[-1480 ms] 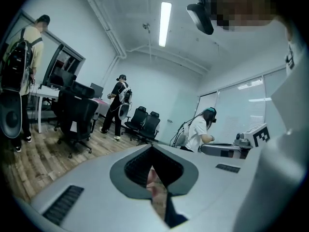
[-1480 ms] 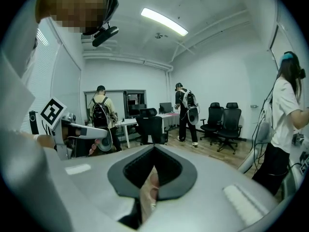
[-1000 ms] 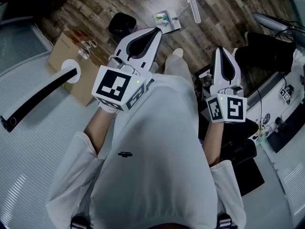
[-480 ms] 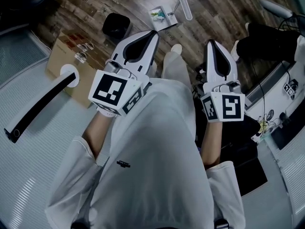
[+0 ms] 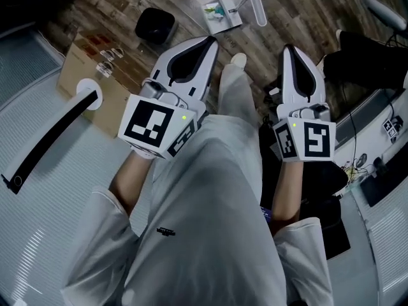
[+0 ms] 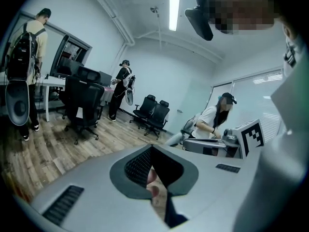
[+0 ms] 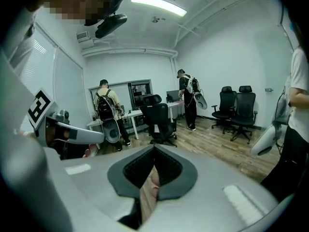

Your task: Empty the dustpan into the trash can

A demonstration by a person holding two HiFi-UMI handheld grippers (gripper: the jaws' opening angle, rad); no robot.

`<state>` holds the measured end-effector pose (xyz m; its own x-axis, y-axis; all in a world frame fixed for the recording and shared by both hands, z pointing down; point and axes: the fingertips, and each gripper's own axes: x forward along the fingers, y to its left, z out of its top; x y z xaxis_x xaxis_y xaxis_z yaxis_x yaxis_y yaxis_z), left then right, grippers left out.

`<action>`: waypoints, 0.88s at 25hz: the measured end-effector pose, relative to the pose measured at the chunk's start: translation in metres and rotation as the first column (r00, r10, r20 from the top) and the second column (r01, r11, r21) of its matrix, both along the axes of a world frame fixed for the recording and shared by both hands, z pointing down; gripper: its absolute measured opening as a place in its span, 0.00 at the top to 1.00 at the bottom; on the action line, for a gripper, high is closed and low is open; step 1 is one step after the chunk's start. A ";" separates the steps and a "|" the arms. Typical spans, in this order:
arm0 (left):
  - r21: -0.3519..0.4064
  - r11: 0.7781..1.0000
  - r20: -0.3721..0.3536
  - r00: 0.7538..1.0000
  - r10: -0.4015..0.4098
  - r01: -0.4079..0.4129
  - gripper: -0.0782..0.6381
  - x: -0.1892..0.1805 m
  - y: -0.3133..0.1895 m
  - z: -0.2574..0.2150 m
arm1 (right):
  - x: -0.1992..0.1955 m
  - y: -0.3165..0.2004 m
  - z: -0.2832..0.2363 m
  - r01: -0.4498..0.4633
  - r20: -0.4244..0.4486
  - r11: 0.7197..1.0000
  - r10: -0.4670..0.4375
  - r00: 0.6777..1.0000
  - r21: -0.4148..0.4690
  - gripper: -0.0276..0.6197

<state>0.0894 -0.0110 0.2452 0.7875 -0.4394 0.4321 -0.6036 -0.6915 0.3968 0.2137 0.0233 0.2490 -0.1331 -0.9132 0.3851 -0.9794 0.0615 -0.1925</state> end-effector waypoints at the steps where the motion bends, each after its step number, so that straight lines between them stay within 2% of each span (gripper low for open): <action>1: -0.003 1.000 0.001 1.000 -0.005 0.005 0.88 0.001 -0.003 0.003 | 0.001 -0.005 0.003 0.004 0.002 1.000 -0.004 1.000 -0.003 0.94; 4: -0.016 1.000 0.011 1.000 -0.025 0.025 0.88 0.000 -0.008 0.014 | -0.001 -0.017 0.016 0.028 0.008 0.999 -0.027 1.000 -0.022 0.85; 13: -0.066 0.996 0.033 0.998 -0.062 0.064 0.88 0.009 -0.029 0.055 | 0.008 -0.057 0.062 0.086 0.004 0.993 -0.086 0.996 -0.084 0.79; 18: -0.054 0.996 0.058 0.996 -0.068 0.071 0.88 0.015 -0.045 0.083 | 0.010 -0.083 0.093 0.126 -0.021 0.985 -0.129 0.991 -0.119 0.75; 22: -0.092 0.991 0.076 0.993 -0.086 0.093 0.88 0.011 -0.051 0.109 | 0.014 -0.096 0.125 0.120 -0.039 0.978 -0.128 0.991 -0.172 0.71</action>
<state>0.1005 -0.0622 0.3543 0.7123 -0.4603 0.5298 -0.6905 -0.5947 0.4118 0.2281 -0.0723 0.3740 -0.2182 -0.8118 0.5417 -0.9747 0.1538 -0.1621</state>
